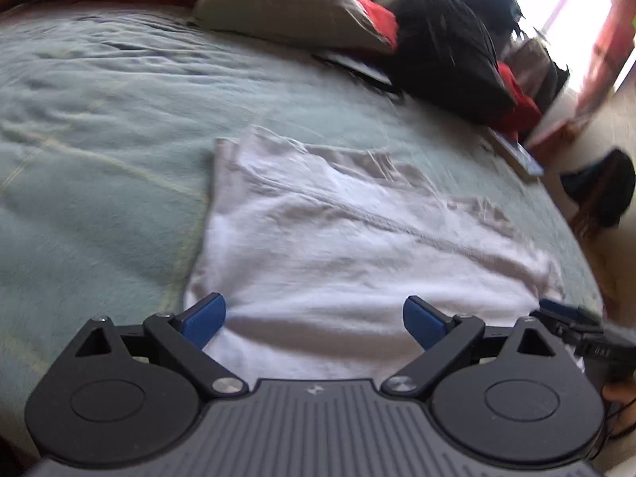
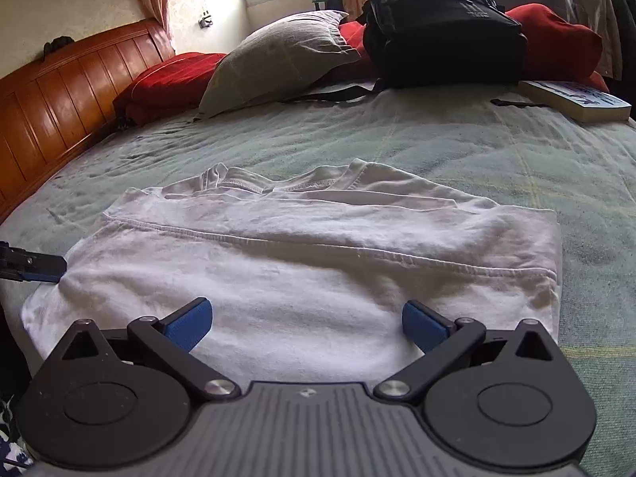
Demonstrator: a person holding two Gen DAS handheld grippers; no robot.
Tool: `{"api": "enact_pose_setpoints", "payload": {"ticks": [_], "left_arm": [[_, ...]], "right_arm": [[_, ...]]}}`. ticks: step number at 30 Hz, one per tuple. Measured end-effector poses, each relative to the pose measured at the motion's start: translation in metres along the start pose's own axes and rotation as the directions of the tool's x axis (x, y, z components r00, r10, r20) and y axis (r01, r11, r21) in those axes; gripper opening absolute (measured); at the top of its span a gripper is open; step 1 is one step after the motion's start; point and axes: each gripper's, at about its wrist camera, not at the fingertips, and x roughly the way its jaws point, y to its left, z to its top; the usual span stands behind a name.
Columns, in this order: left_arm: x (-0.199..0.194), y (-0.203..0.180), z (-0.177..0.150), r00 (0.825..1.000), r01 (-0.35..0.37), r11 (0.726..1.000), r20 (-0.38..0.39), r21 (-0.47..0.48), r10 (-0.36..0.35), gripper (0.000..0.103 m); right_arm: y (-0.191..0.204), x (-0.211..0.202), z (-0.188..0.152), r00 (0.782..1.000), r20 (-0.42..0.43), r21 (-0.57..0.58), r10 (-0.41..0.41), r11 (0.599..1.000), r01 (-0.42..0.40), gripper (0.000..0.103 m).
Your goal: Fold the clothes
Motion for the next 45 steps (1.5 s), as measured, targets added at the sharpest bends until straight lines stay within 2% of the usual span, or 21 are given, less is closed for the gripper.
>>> {"api": "enact_pose_setpoints", "payload": {"ticks": [13, 15, 18, 23, 32, 36, 38, 41, 43, 45], "left_arm": [[-0.030, 0.003, -0.030, 0.997, -0.054, 0.998, -0.066, -0.040, 0.051, 0.096], [-0.040, -0.003, -0.026, 0.997, -0.069, 0.997, -0.038, -0.019, 0.068, 0.096], [-0.045, -0.020, -0.011, 0.997, -0.079, 0.994, 0.002, 0.071, 0.079, 0.096], [-0.016, -0.057, 0.016, 0.999, -0.049, 0.972, 0.015, 0.229, 0.047, 0.097], [0.047, -0.068, 0.014, 0.998, -0.024, 0.959, -0.042, 0.283, 0.038, 0.097], [0.034, -0.067, 0.017, 0.998, -0.058, 0.959, -0.007, 0.277, 0.063, 0.097], [0.024, -0.066, 0.019, 0.997, -0.076, 0.960, 0.020, 0.269, 0.073, 0.097], [0.008, -0.064, 0.023, 0.994, -0.101, 0.961, 0.061, 0.257, 0.089, 0.097], [-0.003, -0.063, 0.026, 0.991, -0.118, 0.961, 0.088, 0.248, 0.099, 0.097], [-0.011, -0.059, 0.027, 0.988, -0.132, 0.964, 0.109, 0.230, 0.110, 0.097]], "right_arm": [[0.003, 0.001, -0.001, 1.000, -0.001, -0.013, -0.018, 1.000, 0.018, 0.103], [0.004, 0.002, -0.001, 1.000, -0.001, -0.014, -0.020, 1.000, 0.020, 0.103], [0.006, 0.003, -0.001, 0.999, -0.004, -0.022, -0.033, 0.999, 0.032, 0.103], [0.009, 0.001, -0.001, 0.999, -0.010, -0.024, -0.045, 0.999, 0.045, 0.103], [0.010, -0.006, -0.001, 0.998, -0.031, -0.014, -0.052, 0.999, 0.052, 0.103], [0.009, -0.009, 0.004, 0.999, -0.029, 0.001, -0.046, 0.999, 0.046, 0.103], [0.009, -0.015, 0.012, 1.000, -0.002, 0.028, 0.006, 1.000, -0.006, 0.103], [0.006, -0.016, 0.029, 0.990, 0.021, 0.112, 0.136, 0.984, -0.138, 0.103], [0.006, -0.008, 0.040, 0.973, 0.013, 0.186, 0.229, 0.956, -0.227, 0.103], [0.009, 0.002, 0.050, 0.946, 0.005, 0.250, 0.324, 0.916, -0.314, 0.103]]}}
